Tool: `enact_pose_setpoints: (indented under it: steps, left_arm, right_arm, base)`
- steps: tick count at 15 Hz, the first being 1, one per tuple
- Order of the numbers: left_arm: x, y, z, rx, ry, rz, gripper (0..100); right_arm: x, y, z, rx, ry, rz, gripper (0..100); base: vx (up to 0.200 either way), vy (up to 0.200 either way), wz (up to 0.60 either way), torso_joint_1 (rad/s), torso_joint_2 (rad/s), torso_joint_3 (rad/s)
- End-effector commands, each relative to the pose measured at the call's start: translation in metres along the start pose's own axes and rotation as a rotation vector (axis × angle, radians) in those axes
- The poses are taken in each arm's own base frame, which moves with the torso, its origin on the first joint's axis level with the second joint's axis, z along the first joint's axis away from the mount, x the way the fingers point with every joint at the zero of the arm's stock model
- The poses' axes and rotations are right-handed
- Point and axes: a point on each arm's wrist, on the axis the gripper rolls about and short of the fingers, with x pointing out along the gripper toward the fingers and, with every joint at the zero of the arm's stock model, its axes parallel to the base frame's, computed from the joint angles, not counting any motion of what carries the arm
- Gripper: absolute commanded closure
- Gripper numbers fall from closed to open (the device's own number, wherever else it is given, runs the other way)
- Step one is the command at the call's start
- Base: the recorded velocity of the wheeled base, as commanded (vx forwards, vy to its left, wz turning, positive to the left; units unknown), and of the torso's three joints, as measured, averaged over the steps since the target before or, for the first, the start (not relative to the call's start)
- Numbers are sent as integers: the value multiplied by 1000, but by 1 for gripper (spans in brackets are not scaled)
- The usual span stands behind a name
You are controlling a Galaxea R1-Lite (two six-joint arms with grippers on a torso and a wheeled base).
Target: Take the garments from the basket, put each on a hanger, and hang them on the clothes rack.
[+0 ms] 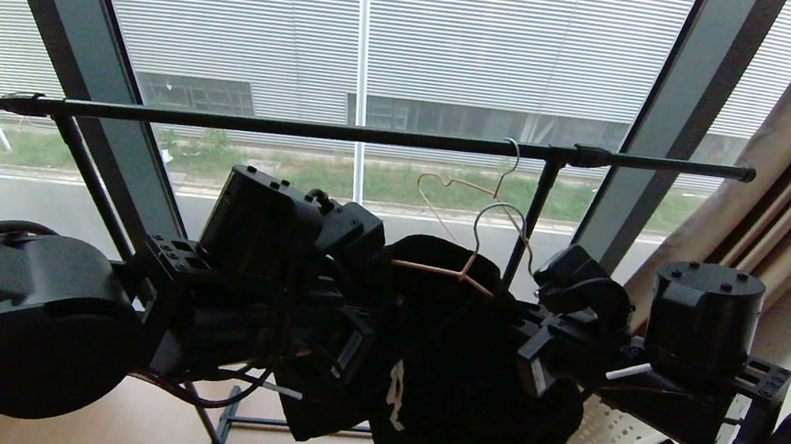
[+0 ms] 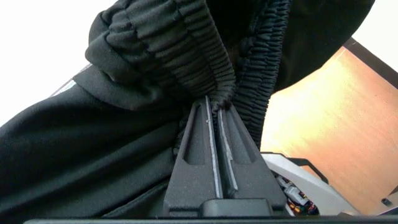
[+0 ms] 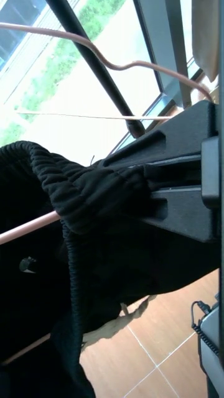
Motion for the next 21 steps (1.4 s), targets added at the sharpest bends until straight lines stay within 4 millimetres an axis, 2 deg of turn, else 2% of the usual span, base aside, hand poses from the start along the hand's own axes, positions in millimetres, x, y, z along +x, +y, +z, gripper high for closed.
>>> enact_pose_setpoints:
  steps: [1, 3, 4, 10, 18, 21]
  left_arm:
    - [0, -2, 1, 0, -5, -7, 100]
    - [0, -5, 0, 20, -4, -12, 100]
    - [-1, -4, -2, 48, 0, 4, 0]
    - [-3, -4, -2, 68, -31, 11, 0]
    - [-34, -2, 4, 62, -98, 22, 0]
    - [-44, 8, -1, 49, -103, 54, 0]
  right_arm:
    - [-1, 0, 0, -1, 0, -1, 100]
    - [0, 0, -2, -2, 6, 1, 100]
    - [-1, 0, -1, -2, 5, 0, 100]
    - [0, 1, -2, 0, 9, 1, 100]
    - [-1, 1, -5, -4, 13, 22, 100]
    - [-3, 2, -7, -12, 7, 66, 100]
  base:
    - [0, 0, 0, 0, 0, 0]
    - [0, 0, 0, 0, 0, 0]
    - [0, 0, 0, 0, 0, 0]
    - [0, 0, 0, 0, 0, 0]
    - [0, 0, 0, 0, 0, 0]
    - [0, 0, 0, 0, 0, 0]
